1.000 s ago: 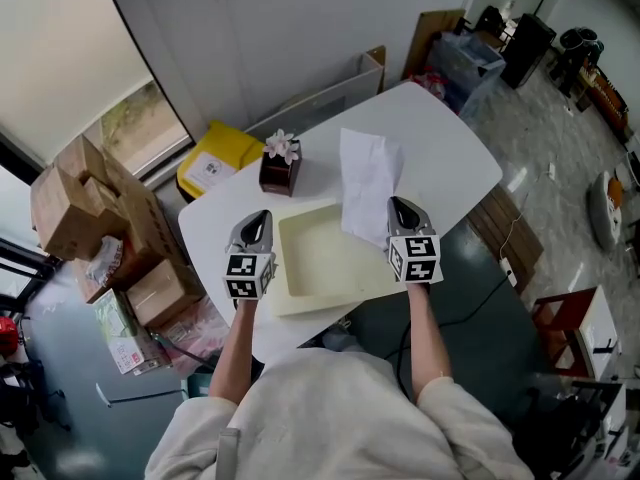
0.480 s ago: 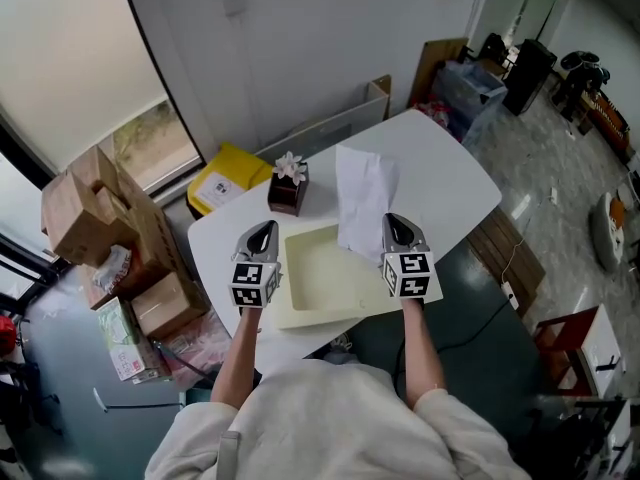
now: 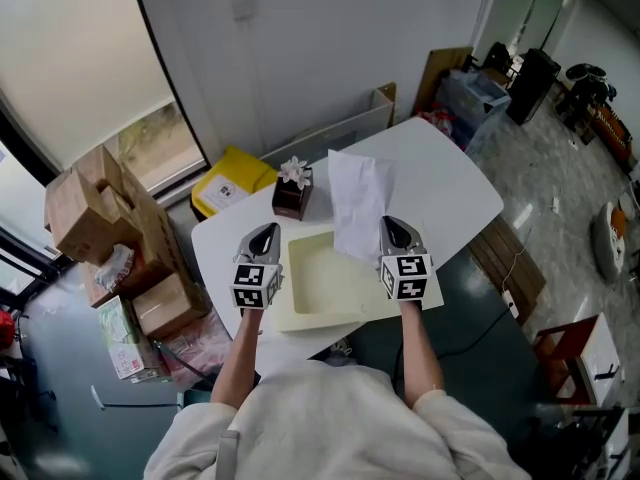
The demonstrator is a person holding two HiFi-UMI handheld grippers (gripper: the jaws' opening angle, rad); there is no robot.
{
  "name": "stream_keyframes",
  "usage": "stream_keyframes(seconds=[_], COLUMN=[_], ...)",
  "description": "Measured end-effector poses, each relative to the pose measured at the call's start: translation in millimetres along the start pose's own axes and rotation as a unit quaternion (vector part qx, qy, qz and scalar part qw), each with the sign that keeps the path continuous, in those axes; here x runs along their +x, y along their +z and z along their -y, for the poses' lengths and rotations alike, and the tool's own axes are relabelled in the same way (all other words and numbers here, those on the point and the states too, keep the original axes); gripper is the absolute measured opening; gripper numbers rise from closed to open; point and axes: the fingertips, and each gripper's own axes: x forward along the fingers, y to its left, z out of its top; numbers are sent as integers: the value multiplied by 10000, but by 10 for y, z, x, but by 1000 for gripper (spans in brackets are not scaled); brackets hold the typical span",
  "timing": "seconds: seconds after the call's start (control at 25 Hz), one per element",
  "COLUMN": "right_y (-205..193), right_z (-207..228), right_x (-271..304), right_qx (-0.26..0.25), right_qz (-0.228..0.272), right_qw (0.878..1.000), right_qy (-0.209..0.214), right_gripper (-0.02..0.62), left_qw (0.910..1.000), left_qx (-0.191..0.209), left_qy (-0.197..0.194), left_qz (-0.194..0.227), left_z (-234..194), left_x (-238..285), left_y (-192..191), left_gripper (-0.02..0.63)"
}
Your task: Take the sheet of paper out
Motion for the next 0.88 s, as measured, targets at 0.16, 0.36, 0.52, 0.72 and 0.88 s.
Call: stream_keyframes(seconds=[0.16,0.36,0.52,0.72,0.88], right_y=[1,-19,1,-1,-7], right_z=[-9,-18,-32,-43,-67], right_x=[2,26,42,54,61], right_qx=[12,13,12,13,0], right_qz=[-9,-28,-20,-8,-8], right_qw=[10000,10000,10000,10000,10000], right_qy=[11,-6,4,27,34], right_gripper=[6,6,6,6,6], left_qw=[10000,10000,10000,10000,10000], left_qx=[-47,-17,-1,-2,58], left_qy=[-38,-34,-36,-24,36], left_qz=[-30,-23,8,11,36], left_z=[29,22,29,26,-29], left_x=[-3,17,26,23,11], left_y=[6,-2,24,28,7], left_gripper=[5,5,5,5,5])
